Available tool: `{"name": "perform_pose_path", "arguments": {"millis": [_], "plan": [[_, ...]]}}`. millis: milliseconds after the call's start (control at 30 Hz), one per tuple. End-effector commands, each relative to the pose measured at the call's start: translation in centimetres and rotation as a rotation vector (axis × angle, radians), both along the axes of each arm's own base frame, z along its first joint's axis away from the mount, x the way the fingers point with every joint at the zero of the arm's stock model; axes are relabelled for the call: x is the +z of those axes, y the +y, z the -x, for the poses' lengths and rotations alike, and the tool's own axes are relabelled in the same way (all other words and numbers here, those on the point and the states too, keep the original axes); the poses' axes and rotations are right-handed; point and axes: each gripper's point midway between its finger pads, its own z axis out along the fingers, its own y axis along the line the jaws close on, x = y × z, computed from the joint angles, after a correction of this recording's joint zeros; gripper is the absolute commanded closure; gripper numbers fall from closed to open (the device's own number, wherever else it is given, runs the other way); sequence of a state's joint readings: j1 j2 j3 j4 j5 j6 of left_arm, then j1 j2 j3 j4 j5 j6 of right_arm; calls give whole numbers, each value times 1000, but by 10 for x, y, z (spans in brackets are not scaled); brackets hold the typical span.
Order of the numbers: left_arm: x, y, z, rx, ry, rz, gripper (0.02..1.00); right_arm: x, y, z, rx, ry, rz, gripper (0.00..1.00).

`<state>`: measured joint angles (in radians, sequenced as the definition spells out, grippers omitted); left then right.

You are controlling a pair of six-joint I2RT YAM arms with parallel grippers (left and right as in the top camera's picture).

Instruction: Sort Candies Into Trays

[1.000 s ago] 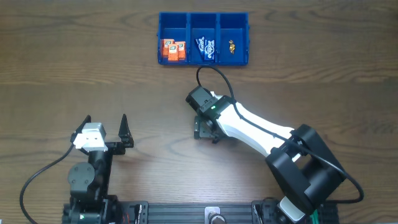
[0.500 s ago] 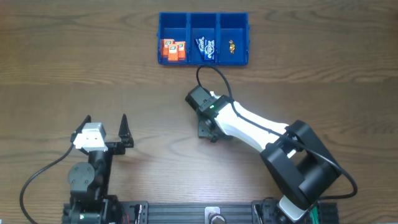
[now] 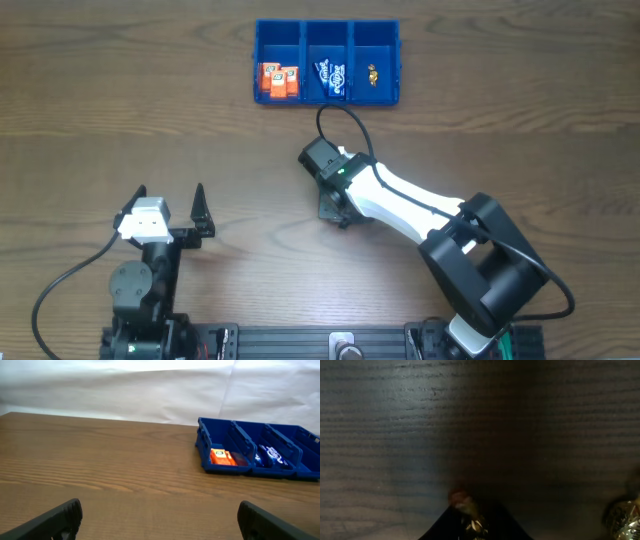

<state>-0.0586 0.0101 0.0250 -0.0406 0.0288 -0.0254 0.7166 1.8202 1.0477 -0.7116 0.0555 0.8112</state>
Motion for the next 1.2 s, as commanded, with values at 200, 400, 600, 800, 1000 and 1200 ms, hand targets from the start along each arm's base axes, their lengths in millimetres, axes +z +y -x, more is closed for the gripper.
{"name": "perform_pose_path", "arguments": {"millis": [200, 400, 600, 800, 1000, 1200], "plan": [[-18, 2, 1, 11, 51, -7, 23, -9, -8, 1, -17, 12, 36, 827], [-18, 2, 1, 11, 52, -7, 20, -9, -7, 1, -18, 12, 36, 860], [-18, 2, 1, 11, 51, -7, 20, 7, -3, -4, -17, 0, 28, 871], [-18, 2, 1, 11, 52, -7, 20, 57, -9, -34, -19, -108, 54, 871], [-18, 2, 1, 11, 51, -7, 20, 111, -38, -91, -45, -217, 88, 871], [-18, 2, 1, 11, 52, -7, 20, 170, -73, -173, -82, -389, 86, 879]]}}
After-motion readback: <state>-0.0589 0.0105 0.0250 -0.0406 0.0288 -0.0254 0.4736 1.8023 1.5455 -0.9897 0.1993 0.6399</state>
